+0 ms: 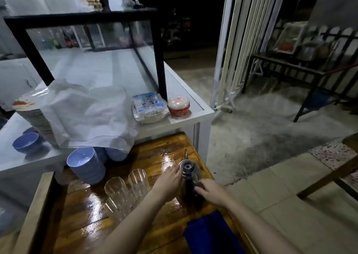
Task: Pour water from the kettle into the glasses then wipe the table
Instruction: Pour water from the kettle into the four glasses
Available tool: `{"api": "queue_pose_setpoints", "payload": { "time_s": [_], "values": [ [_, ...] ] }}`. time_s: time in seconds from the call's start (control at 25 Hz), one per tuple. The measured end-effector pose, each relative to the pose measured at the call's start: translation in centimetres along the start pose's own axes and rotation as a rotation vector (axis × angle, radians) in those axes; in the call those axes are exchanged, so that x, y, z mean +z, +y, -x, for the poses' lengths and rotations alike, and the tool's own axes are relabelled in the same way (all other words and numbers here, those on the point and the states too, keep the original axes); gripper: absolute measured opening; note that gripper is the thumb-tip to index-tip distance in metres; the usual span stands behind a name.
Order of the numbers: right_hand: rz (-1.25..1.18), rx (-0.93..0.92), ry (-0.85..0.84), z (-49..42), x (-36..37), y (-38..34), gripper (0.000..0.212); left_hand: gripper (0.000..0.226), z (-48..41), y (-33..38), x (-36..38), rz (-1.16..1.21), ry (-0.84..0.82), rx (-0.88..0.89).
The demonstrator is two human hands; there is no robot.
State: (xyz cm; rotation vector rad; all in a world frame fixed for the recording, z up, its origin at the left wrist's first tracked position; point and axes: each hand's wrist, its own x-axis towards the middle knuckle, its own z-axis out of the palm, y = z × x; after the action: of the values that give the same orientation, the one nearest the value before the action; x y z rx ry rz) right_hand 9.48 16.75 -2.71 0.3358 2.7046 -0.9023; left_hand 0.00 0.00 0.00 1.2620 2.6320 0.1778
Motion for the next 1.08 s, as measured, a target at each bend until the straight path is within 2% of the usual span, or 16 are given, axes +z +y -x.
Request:
{"api": "queue_pose_setpoints", "payload": {
  "time_s": [0.16,0.36,0.56,0.72,0.92,1.08],
  "values": [
    [-0.368,0.043,-0.014,-2.0,2.8,1.0,0.032,0.053,-1.5,-0.1,1.6,0.001,0.057,-0.042],
    [-0.647,0.080,-0.039,-3.3,5.7,1.7,0.027,0.058,-3.0,0.3,2.7,-0.008,0.076,-0.026],
    [-0.645,0.065,-0.042,-2.8,5.2,3.9,0.032,0.063,-4.0,0.2,4.5,-0.045,-0.001,0.097],
    [-0.657,0.125,0.047,-1.8,3.8,6.9,0.028,0.066,-3.9,1.3,5.0,-0.099,0.039,0.176],
    [-0.890,0.236,0.137,-0.5,1.7,8.6,0.036,0.065,-4.2,3.8,5.5,-0.125,0.073,0.237],
    [-1.005,0.285,0.192,-0.3,1.6,8.5,0.037,0.065,-4.4,5.0,6.1,-0.090,0.077,0.183]
  ]
}}
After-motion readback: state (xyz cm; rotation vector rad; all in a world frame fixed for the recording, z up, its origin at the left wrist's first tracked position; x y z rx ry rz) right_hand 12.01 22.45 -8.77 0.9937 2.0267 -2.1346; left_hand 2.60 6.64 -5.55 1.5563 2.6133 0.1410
